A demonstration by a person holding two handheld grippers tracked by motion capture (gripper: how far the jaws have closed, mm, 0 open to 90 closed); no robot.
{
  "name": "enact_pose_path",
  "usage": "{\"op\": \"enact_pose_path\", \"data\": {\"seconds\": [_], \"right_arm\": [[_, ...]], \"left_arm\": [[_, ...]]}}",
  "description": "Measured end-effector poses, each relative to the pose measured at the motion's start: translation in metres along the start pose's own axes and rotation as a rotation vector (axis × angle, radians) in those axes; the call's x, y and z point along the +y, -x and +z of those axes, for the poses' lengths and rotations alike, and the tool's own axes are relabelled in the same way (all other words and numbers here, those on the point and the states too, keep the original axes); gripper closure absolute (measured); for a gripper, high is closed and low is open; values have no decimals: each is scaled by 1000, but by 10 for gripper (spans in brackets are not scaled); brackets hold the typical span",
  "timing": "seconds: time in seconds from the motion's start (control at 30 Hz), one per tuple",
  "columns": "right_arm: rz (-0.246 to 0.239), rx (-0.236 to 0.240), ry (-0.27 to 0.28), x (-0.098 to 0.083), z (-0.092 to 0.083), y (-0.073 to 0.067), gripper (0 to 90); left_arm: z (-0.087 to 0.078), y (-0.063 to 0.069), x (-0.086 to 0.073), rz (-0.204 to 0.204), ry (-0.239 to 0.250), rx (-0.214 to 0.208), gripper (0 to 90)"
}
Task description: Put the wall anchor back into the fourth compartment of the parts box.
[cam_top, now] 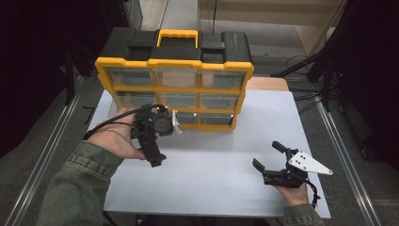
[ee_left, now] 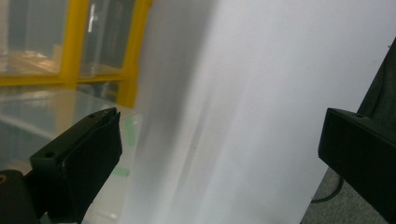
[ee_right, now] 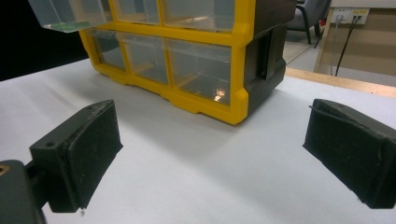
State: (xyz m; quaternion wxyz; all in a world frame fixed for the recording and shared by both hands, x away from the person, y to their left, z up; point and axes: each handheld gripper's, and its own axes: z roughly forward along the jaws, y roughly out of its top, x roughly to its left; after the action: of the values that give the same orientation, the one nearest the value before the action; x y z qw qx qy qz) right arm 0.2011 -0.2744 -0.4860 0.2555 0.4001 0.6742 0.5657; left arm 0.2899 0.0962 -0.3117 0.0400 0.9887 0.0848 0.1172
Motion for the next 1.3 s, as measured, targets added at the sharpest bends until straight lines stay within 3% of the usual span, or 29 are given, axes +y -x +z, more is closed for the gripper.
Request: {"op": "enact_pose_path", "data": {"seconds": [0.33, 0.57, 0.8, 0.97, 1.1, 1.3], "right_arm": [[-4, -3, -3, 0, 0, 0, 39], [-5, -1, -7, 0, 1, 0, 39], [-7, 1, -11, -1, 1, -1, 39], [-8, 2, -11, -1, 1, -1, 39], [-9, 2, -14, -1, 2, -1, 39], [-12, 1, -15, -1, 2, -2, 39]], "left_arm": [[29, 12, -11, -13, -11, -25, 34], [62, 21, -23, -26, -38, -38, 34], [84, 18, -31, -92, -32, -55, 34], [93, 18, -41, -103, -49, -53, 34], [96, 19, -53, -126, -56, -49, 34], [100, 19, -79, -197, -58, -43, 34]]}}
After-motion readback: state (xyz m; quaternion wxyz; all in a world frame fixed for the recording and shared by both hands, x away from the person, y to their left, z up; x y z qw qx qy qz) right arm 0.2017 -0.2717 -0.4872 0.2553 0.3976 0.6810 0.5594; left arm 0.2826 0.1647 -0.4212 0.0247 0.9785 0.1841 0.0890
